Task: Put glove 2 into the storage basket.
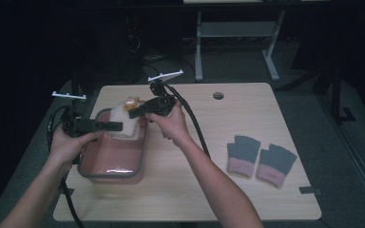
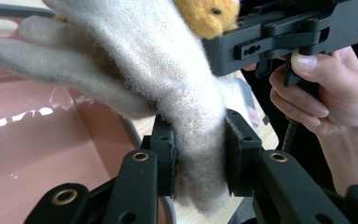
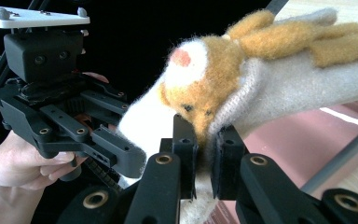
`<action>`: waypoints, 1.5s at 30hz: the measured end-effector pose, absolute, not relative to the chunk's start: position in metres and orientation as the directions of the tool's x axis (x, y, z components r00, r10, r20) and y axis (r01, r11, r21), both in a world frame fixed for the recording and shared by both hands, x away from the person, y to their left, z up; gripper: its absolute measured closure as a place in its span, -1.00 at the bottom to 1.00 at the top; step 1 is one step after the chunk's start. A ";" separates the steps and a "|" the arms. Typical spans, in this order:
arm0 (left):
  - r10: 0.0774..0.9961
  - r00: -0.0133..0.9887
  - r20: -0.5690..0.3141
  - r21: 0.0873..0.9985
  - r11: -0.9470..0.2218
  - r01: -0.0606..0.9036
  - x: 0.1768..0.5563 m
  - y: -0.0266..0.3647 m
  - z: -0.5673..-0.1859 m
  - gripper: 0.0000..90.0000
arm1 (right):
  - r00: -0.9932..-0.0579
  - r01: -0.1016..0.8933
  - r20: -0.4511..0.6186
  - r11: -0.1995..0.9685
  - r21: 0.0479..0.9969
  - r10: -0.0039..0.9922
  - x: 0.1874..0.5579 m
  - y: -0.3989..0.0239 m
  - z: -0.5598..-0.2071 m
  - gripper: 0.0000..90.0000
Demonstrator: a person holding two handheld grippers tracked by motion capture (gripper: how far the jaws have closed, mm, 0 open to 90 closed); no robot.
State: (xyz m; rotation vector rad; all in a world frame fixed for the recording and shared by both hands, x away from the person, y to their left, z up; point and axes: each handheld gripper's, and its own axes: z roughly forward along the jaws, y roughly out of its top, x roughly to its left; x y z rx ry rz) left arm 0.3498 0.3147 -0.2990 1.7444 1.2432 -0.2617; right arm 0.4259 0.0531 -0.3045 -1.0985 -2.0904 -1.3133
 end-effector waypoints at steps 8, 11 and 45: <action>0.630 0.443 -0.638 0.549 -0.032 0.835 0.347 0.326 -0.306 0.53 | -0.582 0.813 0.716 0.248 0.527 0.385 0.426 0.067 -0.313 0.83; 0.636 0.435 -0.638 0.541 -0.031 0.840 0.347 0.330 -0.310 0.53 | -0.582 0.813 0.718 0.258 0.522 0.382 0.427 0.073 -0.318 0.83; 0.707 0.321 -0.630 0.392 -0.068 0.918 0.342 0.353 -0.375 0.53 | -0.529 0.841 0.720 0.390 0.375 0.449 0.427 0.117 -0.392 0.79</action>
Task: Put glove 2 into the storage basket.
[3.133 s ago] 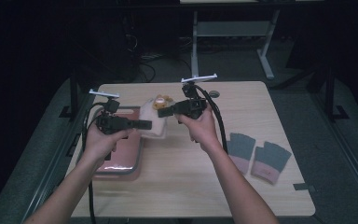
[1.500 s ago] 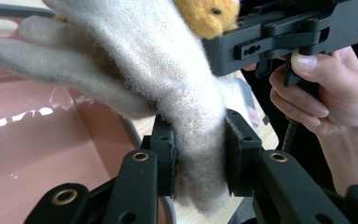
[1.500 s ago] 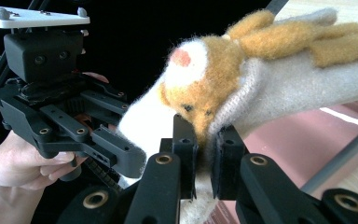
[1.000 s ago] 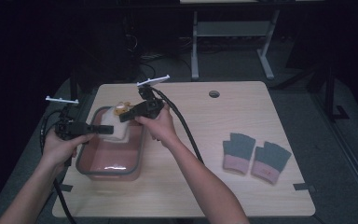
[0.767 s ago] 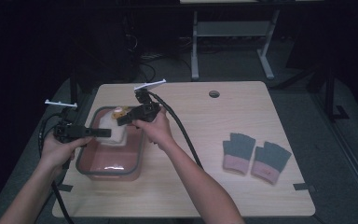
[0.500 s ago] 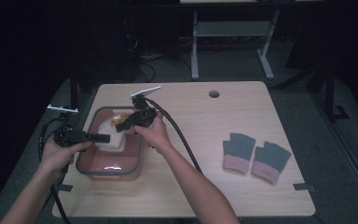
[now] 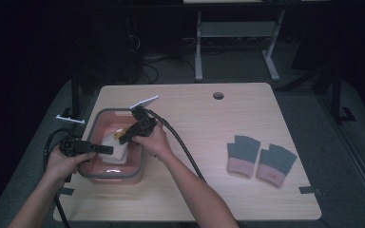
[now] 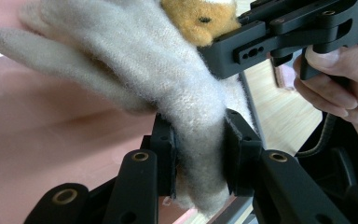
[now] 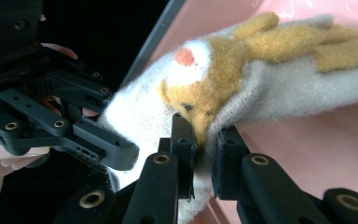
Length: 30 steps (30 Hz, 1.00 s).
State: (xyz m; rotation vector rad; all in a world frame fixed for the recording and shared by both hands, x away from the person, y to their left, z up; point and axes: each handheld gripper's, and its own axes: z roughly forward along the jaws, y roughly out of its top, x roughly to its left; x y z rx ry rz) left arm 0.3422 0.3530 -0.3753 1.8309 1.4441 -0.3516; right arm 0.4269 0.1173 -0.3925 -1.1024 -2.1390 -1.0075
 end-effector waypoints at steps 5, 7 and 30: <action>0.716 0.299 -0.630 0.374 -0.058 0.926 0.341 0.353 -0.381 0.53 | -0.540 0.834 0.699 0.412 0.368 0.468 0.426 0.120 -0.394 0.74; 0.721 0.293 -0.627 0.367 -0.059 0.928 0.341 0.352 -0.384 0.53 | -0.555 0.824 0.677 0.429 0.370 0.483 0.425 0.121 -0.392 0.68; 0.789 0.248 -0.562 0.290 -0.093 0.953 0.341 0.344 -0.404 0.45 | -0.615 0.787 0.583 0.466 0.405 0.532 0.424 0.115 -0.385 0.35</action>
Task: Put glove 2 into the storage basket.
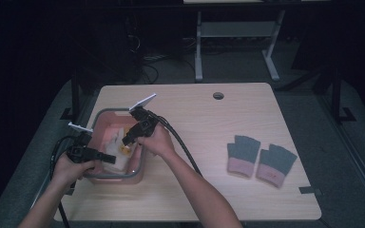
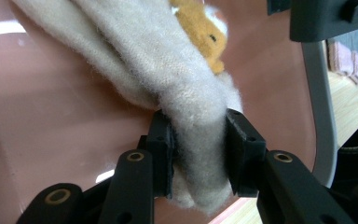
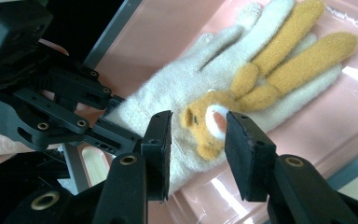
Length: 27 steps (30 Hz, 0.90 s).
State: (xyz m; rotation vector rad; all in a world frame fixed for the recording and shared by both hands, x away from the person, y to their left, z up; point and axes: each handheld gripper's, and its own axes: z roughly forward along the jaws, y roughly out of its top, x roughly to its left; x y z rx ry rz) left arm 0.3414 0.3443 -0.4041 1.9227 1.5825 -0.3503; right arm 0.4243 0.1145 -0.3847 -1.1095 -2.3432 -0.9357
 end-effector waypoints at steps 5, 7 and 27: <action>0.810 0.259 -0.526 0.299 -0.109 0.948 0.339 0.345 -0.399 0.29 | -0.626 0.778 0.585 0.472 0.416 0.516 0.421 0.117 -0.382 0.37; 0.815 0.257 -0.519 0.307 -0.104 0.946 0.339 0.347 -0.394 0.25 | -0.633 0.772 0.583 0.474 0.423 0.510 0.420 0.117 -0.381 0.37; 0.867 0.262 -0.424 0.304 -0.136 0.943 0.349 0.331 -0.397 0.52 | -0.611 0.791 0.616 0.410 0.454 0.497 0.421 0.085 -0.362 0.37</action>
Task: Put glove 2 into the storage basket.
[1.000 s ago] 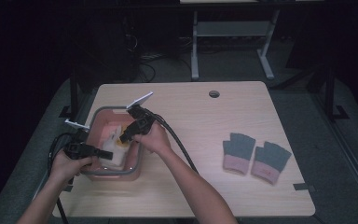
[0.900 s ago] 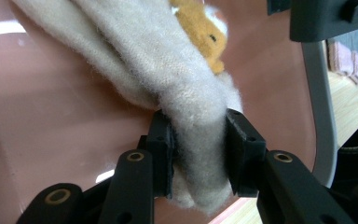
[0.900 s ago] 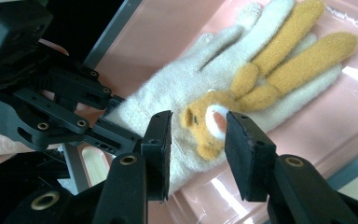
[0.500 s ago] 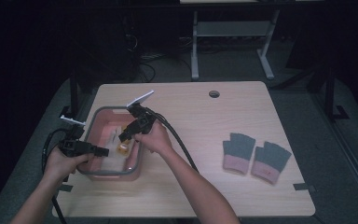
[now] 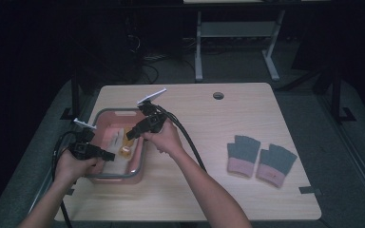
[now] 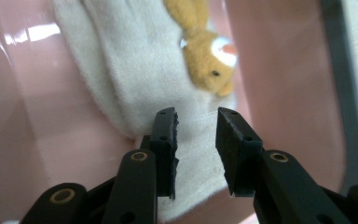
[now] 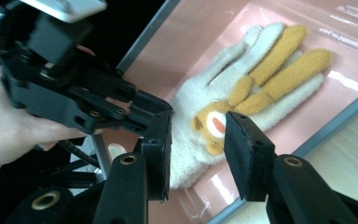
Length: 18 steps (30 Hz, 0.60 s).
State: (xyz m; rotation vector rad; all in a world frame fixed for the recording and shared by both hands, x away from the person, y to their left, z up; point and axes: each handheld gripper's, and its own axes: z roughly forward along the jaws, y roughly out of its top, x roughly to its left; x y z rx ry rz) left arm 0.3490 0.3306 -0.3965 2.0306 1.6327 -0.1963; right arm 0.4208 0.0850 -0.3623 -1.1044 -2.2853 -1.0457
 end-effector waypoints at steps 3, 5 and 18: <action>0.869 0.276 -0.410 0.285 -0.165 0.944 0.350 0.329 -0.400 0.51 | -0.612 0.790 0.618 0.406 0.459 0.493 0.421 0.082 -0.362 0.36; 0.873 0.273 -0.404 0.283 -0.165 0.945 0.351 0.328 -0.401 0.51 | -0.614 0.789 0.624 0.405 0.463 0.483 0.421 0.080 -0.362 0.35; 0.857 0.314 -0.410 0.373 -0.157 0.914 0.354 0.326 -0.370 0.44 | -0.600 0.800 0.663 0.366 0.476 0.448 0.423 0.056 -0.355 0.24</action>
